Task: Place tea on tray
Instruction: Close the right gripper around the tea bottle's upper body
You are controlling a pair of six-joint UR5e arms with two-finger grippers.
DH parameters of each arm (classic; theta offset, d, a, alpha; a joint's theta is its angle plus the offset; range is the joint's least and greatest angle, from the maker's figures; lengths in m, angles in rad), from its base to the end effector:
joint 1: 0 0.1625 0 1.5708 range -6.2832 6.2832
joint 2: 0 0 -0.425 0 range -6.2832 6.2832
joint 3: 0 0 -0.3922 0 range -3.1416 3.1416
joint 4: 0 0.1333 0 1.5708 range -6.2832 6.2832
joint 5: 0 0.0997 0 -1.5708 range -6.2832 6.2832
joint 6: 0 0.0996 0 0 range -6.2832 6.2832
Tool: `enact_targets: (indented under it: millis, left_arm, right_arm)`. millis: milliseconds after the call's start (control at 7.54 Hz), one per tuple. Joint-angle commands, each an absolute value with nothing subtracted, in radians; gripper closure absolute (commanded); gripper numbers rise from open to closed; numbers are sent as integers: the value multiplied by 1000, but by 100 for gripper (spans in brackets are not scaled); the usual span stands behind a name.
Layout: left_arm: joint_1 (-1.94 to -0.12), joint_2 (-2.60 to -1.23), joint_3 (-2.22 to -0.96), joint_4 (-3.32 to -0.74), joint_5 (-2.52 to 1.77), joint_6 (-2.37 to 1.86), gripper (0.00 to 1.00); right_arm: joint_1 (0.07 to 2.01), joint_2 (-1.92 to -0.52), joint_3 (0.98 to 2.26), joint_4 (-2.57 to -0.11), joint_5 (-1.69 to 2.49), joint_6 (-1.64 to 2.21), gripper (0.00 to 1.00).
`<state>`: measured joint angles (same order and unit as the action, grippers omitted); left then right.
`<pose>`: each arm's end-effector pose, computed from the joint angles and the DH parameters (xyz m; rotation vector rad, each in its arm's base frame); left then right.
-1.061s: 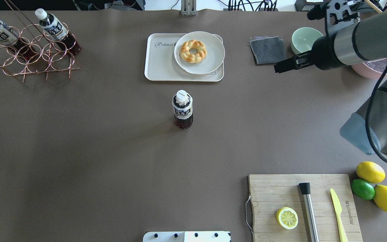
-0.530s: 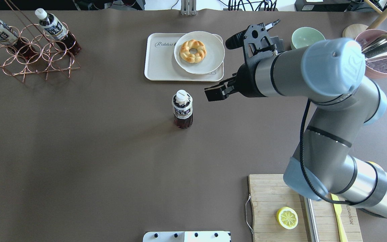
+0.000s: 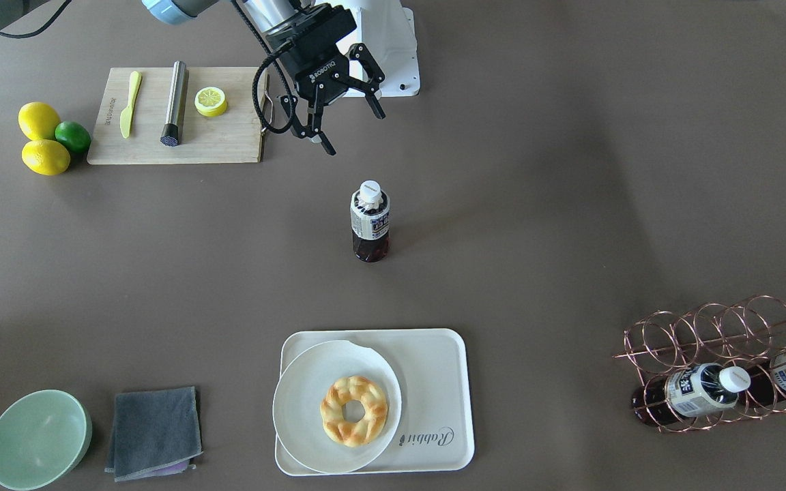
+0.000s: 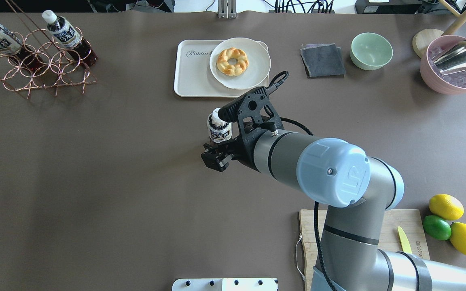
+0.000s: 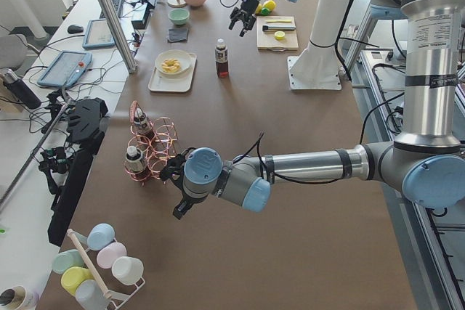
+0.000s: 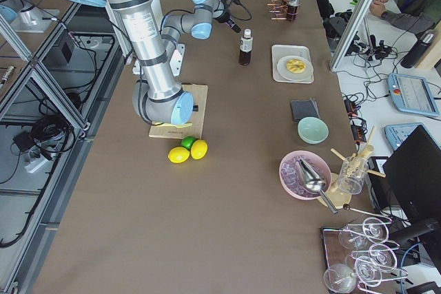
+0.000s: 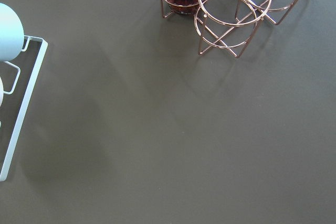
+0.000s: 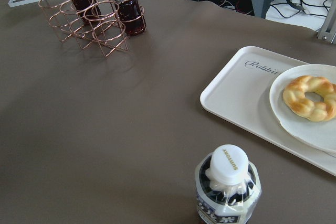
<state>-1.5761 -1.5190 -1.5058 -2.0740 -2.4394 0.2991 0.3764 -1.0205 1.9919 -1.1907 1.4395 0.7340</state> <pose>-0.0598 -0.4838 0.6546 0.4912 0.7988 0.4399 -0.4685 -0.3425 0.1251 0.8638 -1.0500 -0.2990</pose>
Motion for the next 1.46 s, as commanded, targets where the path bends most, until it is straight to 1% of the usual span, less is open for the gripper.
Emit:
enact_targets:
  millis: [0, 530, 928, 1326]
  left_arm:
    - [-1575, -1517, -1499, -2074, -2441, 299, 2]
    - [-1575, -1516, -1494, -2074, -2441, 302, 2]
    - [-1575, -1517, -1494, -2075, -2441, 304, 2]
    - [-1575, -1517, -1496, -2075, -2441, 304, 2]
  right_arm:
    - [321, -955, 1904, -1184, 1303, 803, 1]
    - [340, -954, 1853, -1184, 1175, 838, 1]
    - [357, -950, 1832, -1184, 1173, 839, 2]
    - [357, -925, 1778, -1135, 1173, 842, 8]
